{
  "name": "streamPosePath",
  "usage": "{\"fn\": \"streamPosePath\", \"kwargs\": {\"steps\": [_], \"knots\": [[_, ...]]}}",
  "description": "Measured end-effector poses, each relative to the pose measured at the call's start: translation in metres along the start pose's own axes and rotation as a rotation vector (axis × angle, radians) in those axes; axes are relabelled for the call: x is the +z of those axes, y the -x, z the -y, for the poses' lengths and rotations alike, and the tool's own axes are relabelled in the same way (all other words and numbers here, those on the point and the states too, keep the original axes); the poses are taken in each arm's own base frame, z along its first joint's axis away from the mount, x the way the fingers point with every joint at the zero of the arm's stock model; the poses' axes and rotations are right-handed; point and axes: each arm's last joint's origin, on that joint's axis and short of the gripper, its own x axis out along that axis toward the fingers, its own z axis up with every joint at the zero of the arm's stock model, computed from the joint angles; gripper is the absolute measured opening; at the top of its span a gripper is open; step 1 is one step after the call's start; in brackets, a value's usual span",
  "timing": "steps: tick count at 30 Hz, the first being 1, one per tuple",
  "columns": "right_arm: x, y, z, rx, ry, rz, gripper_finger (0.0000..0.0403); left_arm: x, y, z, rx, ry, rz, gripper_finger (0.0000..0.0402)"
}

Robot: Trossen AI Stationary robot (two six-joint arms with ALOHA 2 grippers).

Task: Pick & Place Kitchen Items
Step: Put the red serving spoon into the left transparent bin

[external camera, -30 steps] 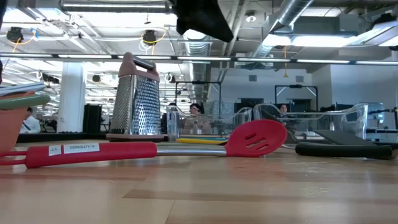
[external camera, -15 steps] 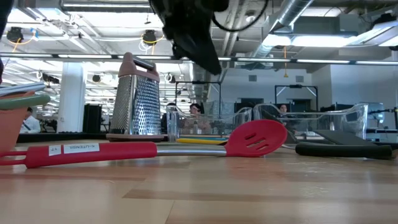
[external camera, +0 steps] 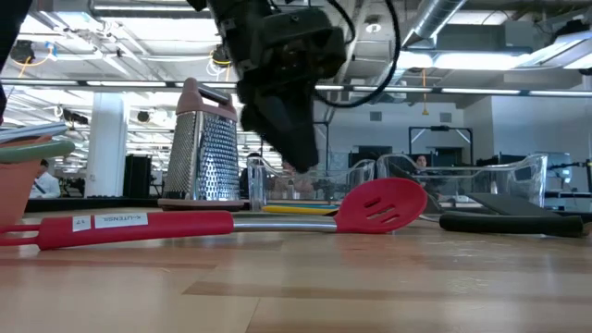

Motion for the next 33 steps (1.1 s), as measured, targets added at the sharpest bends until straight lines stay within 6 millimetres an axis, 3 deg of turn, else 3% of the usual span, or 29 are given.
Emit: {"fn": "streamPosePath", "kwargs": {"steps": [5, 16, 24, 33], "knots": [[-0.001, 0.0, 0.001, -0.006, 0.013, -0.005, 0.0, -0.014, -0.012, -0.004, 0.02, 0.08, -0.054, 0.0161], [-0.002, -0.001, 0.002, -0.013, 0.024, -0.01, 0.0, -0.043, -0.03, -0.014, -0.01, 0.176, -0.151, 0.0162], [-0.003, -0.001, 0.002, -0.014, 0.025, -0.01, 0.0, -0.044, -0.031, -0.011, -0.073, 0.177, -0.155, 0.0158], [-0.003, -0.001, 0.002, -0.014, 0.025, -0.01, 0.0, -0.036, -0.031, -0.024, -0.049, 0.183, -0.124, 0.0143]]}}
